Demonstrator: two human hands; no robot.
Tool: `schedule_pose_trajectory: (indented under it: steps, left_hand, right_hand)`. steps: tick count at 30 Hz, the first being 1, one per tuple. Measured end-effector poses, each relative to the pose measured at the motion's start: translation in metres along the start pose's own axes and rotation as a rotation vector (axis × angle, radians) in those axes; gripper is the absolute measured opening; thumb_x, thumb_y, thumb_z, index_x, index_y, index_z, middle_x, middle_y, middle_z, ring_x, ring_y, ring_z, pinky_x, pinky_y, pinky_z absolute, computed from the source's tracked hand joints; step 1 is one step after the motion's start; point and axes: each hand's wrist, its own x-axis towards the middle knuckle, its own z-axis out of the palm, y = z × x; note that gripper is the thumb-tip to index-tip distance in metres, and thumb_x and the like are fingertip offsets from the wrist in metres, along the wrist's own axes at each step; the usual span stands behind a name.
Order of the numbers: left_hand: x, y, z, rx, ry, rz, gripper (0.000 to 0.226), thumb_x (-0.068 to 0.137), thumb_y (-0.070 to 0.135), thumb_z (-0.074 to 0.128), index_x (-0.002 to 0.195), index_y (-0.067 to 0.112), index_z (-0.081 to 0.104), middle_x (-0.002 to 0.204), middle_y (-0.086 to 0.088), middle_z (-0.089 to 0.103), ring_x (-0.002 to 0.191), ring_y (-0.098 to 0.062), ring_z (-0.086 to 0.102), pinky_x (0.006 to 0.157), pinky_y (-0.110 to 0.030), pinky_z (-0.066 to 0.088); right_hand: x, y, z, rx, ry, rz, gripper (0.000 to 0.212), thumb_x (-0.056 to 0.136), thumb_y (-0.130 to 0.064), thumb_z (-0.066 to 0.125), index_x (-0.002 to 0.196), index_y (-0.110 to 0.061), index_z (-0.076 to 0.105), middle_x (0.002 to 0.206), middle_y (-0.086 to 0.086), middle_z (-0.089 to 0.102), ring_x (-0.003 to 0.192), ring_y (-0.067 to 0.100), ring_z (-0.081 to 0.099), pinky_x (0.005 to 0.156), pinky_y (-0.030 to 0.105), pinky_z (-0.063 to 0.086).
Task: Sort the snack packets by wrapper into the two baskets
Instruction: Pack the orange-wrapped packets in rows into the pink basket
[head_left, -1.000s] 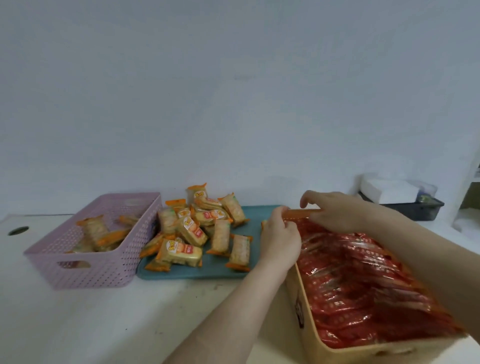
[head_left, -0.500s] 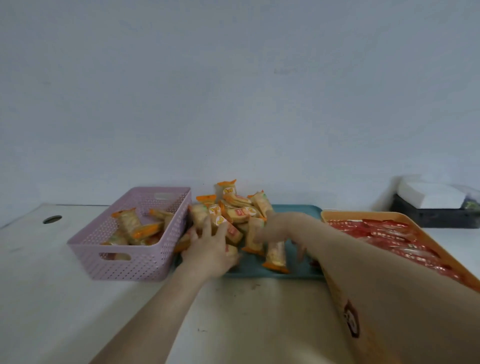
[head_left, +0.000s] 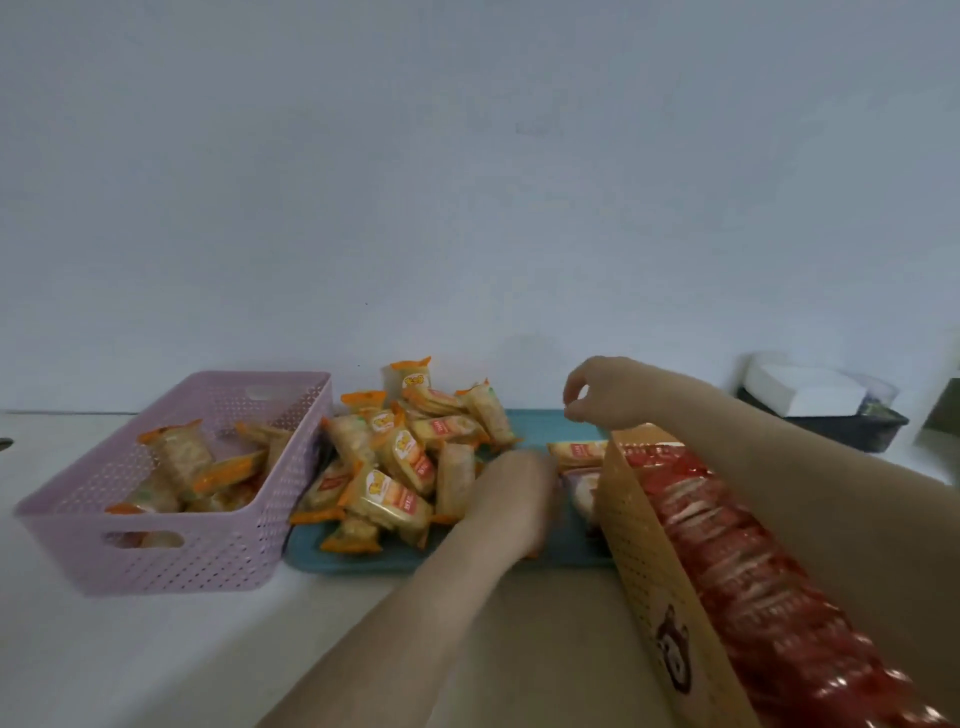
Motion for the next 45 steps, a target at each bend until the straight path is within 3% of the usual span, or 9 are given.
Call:
schedule_pose_trajectory:
  steps: [6,12,15,19,23,29,32,40,45]
  left_hand:
    - [0.053,0.023,0.029,-0.159,-0.053,-0.195,0.019,0.091,0.035,0.057,0.1,0.02,0.066,0.102,-0.003,0.068,0.094,-0.024,0.064,0.07,-0.033,0.048]
    - [0.039,0.021,-0.006,-0.374,0.565,-0.001,0.015,0.09,0.014,0.063,0.1,0.021,0.072,0.092,0.009,0.063,0.085,-0.007,0.056,0.072,-0.016,0.038]
    - [0.029,0.035,-0.043,-0.493,0.739,0.202,0.014,0.084,0.012,0.071,0.096,0.02,0.071,0.088,0.011,0.061,0.078,-0.003,0.054,0.069,-0.007,0.04]
    - [0.014,0.063,-0.063,-0.593,0.639,0.201,0.014,0.085,0.024,0.072,0.092,0.028,0.06,0.092,0.013,0.062,0.073,-0.004,0.061,0.065,-0.018,0.051]
    - [0.007,0.074,-0.05,-0.098,0.229,0.262,0.019,0.09,0.045,0.058,0.1,0.034,0.07,0.096,0.016,0.069,0.081,-0.005,0.061,0.067,-0.027,0.048]
    - [0.01,0.081,-0.036,0.083,0.062,0.206,0.018,0.089,0.035,0.061,0.102,0.027,0.072,0.096,0.008,0.071,0.087,-0.013,0.064,0.071,-0.031,0.053]
    - [0.005,0.082,-0.033,0.036,0.138,0.224,0.019,0.092,0.032,0.06,0.106,0.028,0.072,0.099,0.009,0.072,0.092,-0.012,0.064,0.077,-0.032,0.053]
    - [0.004,0.074,-0.028,0.029,0.133,0.305,0.024,0.096,0.039,0.051,0.105,0.033,0.073,0.084,0.011,0.058,0.088,-0.01,0.041,0.07,-0.027,0.036]
    - [0.003,0.077,-0.036,-0.091,0.328,0.307,0.028,0.092,0.043,0.055,0.111,0.029,0.07,0.102,0.008,0.063,0.103,-0.012,0.052,0.079,-0.025,0.037]
  right_hand:
    - [0.0,0.049,0.018,0.327,-0.061,0.018,0.037,0.097,-0.034,0.05,0.113,-0.006,0.067,0.11,0.013,0.07,0.106,0.026,0.063,0.096,0.037,0.046]
    - [-0.005,0.066,0.004,0.432,0.009,-0.195,0.054,0.088,-0.032,0.067,0.138,-0.026,0.048,0.133,0.0,0.056,0.121,0.016,0.054,0.101,0.028,0.042]
    - [-0.008,0.064,-0.003,0.459,0.247,-0.345,0.033,0.085,-0.021,0.072,0.118,-0.019,0.065,0.106,-0.002,0.069,0.096,0.011,0.062,0.087,0.026,0.047]
    - [-0.024,0.084,-0.024,0.675,0.43,-0.241,0.012,0.087,-0.015,0.068,0.099,-0.017,0.066,0.079,-0.003,0.066,0.071,0.011,0.061,0.067,0.03,0.049]
    - [-0.042,0.106,-0.022,1.09,0.226,-0.122,0.023,0.089,-0.014,0.067,0.112,-0.009,0.065,0.101,0.013,0.069,0.082,0.017,0.066,0.065,0.027,0.056]
    - [-0.041,0.105,0.006,0.863,0.268,-0.092,0.022,0.083,-0.012,0.073,0.102,-0.011,0.062,0.083,0.012,0.067,0.068,0.026,0.065,0.069,0.041,0.06]
    - [-0.04,0.107,0.008,0.647,0.319,-0.131,0.017,0.082,-0.017,0.074,0.095,-0.019,0.064,0.075,0.004,0.066,0.063,0.016,0.058,0.069,0.032,0.05]
    - [-0.038,0.106,0.027,0.267,0.198,-0.179,0.023,0.084,-0.042,0.066,0.101,-0.03,0.075,0.1,0.0,0.068,0.097,0.015,0.055,0.092,0.027,0.039]
    - [-0.046,0.106,0.017,0.33,0.103,-0.223,0.025,0.086,-0.018,0.066,0.109,-0.022,0.074,0.093,-0.008,0.072,0.084,0.006,0.063,0.083,0.023,0.047]
